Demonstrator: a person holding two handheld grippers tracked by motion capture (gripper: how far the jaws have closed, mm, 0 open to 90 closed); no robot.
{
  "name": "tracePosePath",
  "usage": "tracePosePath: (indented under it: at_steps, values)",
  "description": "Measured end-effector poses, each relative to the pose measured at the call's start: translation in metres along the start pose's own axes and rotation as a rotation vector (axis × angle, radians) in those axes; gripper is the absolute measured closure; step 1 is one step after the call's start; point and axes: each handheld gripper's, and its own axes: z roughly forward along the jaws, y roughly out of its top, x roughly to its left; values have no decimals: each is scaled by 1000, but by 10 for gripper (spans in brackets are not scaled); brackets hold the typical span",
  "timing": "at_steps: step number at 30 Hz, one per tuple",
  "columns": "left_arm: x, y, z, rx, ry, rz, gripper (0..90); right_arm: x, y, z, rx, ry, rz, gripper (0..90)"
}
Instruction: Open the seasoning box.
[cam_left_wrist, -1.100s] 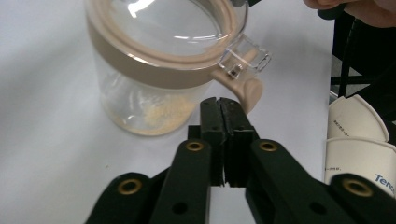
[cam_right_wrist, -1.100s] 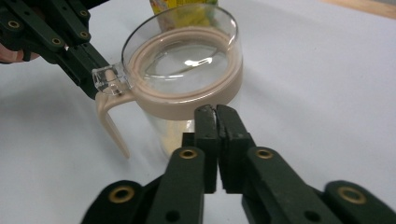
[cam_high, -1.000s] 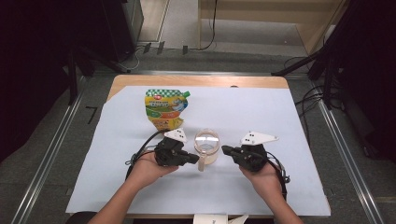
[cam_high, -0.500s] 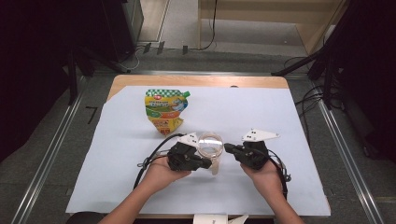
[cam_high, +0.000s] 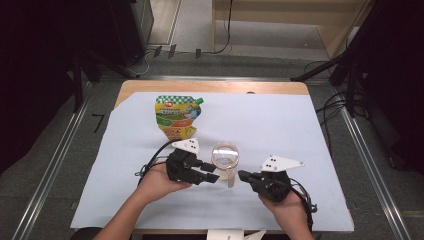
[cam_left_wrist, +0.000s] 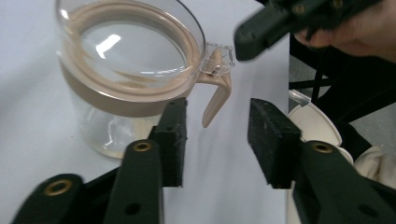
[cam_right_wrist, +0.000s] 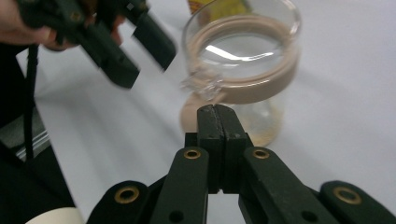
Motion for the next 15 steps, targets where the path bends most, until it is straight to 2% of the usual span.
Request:
tracePosePath:
  at_steps: [2,4,9,15]
  values:
    - [3,-1,-4,-10,12,6,506,10,-2,5,15,28,-29,900]
    - [5,-2,-7,-17,36,5,494,13,-2,8,27,38,-36,900]
    - [12,-3,-14,-51,56,-24,416,21,-7,29,83,77,-39,900]
    - [17,-5,-16,-48,73,-44,402,18,-9,43,121,58,-24,900]
